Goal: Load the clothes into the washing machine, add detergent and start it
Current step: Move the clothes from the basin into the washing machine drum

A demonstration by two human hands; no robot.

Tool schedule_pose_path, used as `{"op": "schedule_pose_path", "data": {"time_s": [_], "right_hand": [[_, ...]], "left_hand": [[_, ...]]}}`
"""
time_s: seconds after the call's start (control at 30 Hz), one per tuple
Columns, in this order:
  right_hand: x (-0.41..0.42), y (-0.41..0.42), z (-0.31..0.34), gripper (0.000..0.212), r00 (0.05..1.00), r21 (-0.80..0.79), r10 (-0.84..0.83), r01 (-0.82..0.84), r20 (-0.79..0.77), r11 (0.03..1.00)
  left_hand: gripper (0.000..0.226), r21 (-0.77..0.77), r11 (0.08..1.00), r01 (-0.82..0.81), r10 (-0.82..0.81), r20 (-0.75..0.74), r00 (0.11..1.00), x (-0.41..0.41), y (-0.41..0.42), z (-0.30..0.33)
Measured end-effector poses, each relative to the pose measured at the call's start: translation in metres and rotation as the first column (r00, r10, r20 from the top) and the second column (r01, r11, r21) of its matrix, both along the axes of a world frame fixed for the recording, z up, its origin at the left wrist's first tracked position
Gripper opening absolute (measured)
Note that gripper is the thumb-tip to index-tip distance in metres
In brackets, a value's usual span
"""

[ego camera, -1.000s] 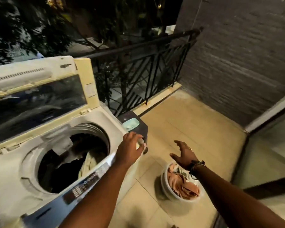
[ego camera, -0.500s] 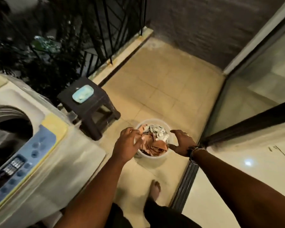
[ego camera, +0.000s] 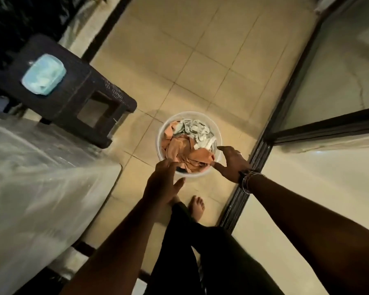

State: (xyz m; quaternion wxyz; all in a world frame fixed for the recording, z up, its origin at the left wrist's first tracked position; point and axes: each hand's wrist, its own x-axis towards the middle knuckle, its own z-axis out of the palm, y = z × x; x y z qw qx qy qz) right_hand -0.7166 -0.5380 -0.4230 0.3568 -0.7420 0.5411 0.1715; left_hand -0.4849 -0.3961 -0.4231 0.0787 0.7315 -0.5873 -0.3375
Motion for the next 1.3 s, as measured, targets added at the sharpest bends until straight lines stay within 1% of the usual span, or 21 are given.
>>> {"op": "schedule_pose_path", "data": {"time_s": [0.07, 0.17, 0.3, 0.37, 0.43, 0.47, 0.5, 0.53, 0.57, 0.6, 0.67, 0.7, 0.8, 0.87, 0.9, 0.97, 1.03, 1.13, 1.2, 1.27, 1.3], "right_hand": [[0.006, -0.019, -0.033, 0.071, 1.0, 0.011, -0.005, 0.005, -0.003, 1.0], [0.019, -0.052, -0.086, 0.064, 0.999, 0.016, -0.043, 0.043, 0.028, 0.999], [0.036, -0.092, -0.177, 0.067, 0.997, 0.023, -0.068, 0.068, 0.023, 0.997], [0.046, -0.105, -0.221, 0.077, 0.999, 0.035, 0.031, -0.032, 0.012, 0.999], [0.05, -0.112, -0.269, 0.092, 0.976, -0.005, 0.2, -0.201, -0.088, 0.98], [0.052, -0.112, -0.288, 0.095, 0.954, -0.039, 0.259, -0.268, -0.153, 0.963], [0.053, -0.11, -0.304, 0.091, 0.939, -0.063, 0.277, -0.295, -0.202, 0.953], [0.056, -0.107, -0.318, 0.08, 0.936, -0.094, 0.275, -0.301, -0.22, 0.949], [0.061, -0.105, -0.326, 0.068, 0.945, -0.123, 0.252, -0.281, -0.21, 0.952], [0.065, -0.104, -0.329, 0.062, 0.963, -0.124, 0.196, -0.22, -0.184, 0.967], [0.07, -0.103, -0.323, 0.053, 0.995, -0.106, 0.033, -0.043, -0.096, 0.993], [0.07, -0.104, -0.315, 0.047, 0.997, -0.091, 0.002, -0.009, -0.074, 0.996], [0.065, -0.108, -0.277, 0.039, 0.982, -0.11, 0.157, -0.168, -0.101, 0.98], [0.063, -0.108, -0.249, 0.035, 0.968, -0.185, 0.237, -0.248, -0.082, 0.951], [0.063, -0.106, -0.232, 0.036, 0.967, -0.23, 0.248, -0.256, -0.062, 0.939], [0.065, -0.103, -0.2, 0.045, 0.983, -0.294, 0.183, -0.169, 0.02, 0.941], [0.069, -0.099, -0.176, 0.045, 0.988, -0.298, 0.083, -0.041, 0.132, 0.954], [0.075, -0.092, -0.136, 0.036, 0.946, -0.255, -0.03, 0.118, 0.323, 0.96], [0.079, -0.09, -0.105, 0.031, 0.91, -0.201, -0.095, 0.189, 0.405, 0.961], [0.082, -0.089, -0.073, 0.028, 0.878, -0.049, -0.203, 0.248, 0.434, 0.967], [0.084, -0.089, -0.055, 0.03, 0.838, 0.06, -0.285, 0.292, 0.465, 0.955]], "left_hand": [[0.055, 0.012, 0.999, 0.048, -0.048, -0.007, 0.999, -0.003, -0.017, -0.03], [0.06, -0.026, 0.995, 0.097, -0.098, -0.039, 0.994, -0.009, -0.05, -0.075], [0.065, -0.046, 0.989, 0.138, -0.141, -0.079, 0.987, -0.026, -0.11, -0.151], [0.062, -0.088, 0.989, 0.12, -0.126, -0.071, 0.989, -0.028, -0.136, -0.185], [0.062, -0.095, 0.994, 0.055, -0.064, -0.098, 0.993, -0.03, -0.16, -0.22], [0.061, -0.073, 0.997, 0.016, -0.024, -0.112, 0.993, -0.031, -0.167, -0.235], [0.06, -0.048, 0.999, -0.002, -0.003, -0.119, 0.993, -0.03, -0.172, -0.247], [0.06, -0.027, 1.0, 0.002, -0.005, -0.117, 0.993, -0.03, -0.174, -0.258], [0.063, -0.008, 1.0, 0.016, -0.017, -0.118, 0.993, -0.028, -0.174, -0.27], [0.067, 0.009, 1.0, 0.028, -0.026, -0.123, 0.992, -0.026, -0.169, -0.276], [0.073, 0.029, 0.999, 0.03, -0.026, -0.145, 0.989, -0.022, -0.156, -0.281], [0.072, 0.034, 0.999, 0.025, -0.02, -0.153, 0.988, -0.021, -0.151, -0.278], [0.07, 0.063, 0.998, 0.014, -0.005, -0.143, 0.99, -0.021, -0.143, -0.256], [0.081, 0.086, 0.996, -0.004, 0.016, -0.135, 0.991, -0.024, -0.139, -0.241], [0.087, 0.096, 0.995, -0.014, 0.027, -0.133, 0.991, -0.025, -0.138, -0.233], [0.097, 0.104, 0.994, -0.035, 0.049, -0.137, 0.989, -0.027, -0.138, -0.215], [0.102, 0.085, 0.995, -0.056, 0.069, -0.147, 0.987, -0.03, -0.142, -0.197], [0.108, -0.016, 0.998, -0.054, 0.05, -0.2, 0.979, -0.035, -0.145, -0.167], [0.108, -0.025, 0.986, -0.166, 0.148, -0.337, 0.93, -0.035, -0.146, -0.146], [0.096, 0.034, 0.951, -0.306, 0.286, -0.466, 0.837, -0.031, -0.147, -0.12], [0.09, 0.057, 0.938, -0.343, 0.327, -0.48, 0.814, -0.028, -0.147, -0.106]]}}
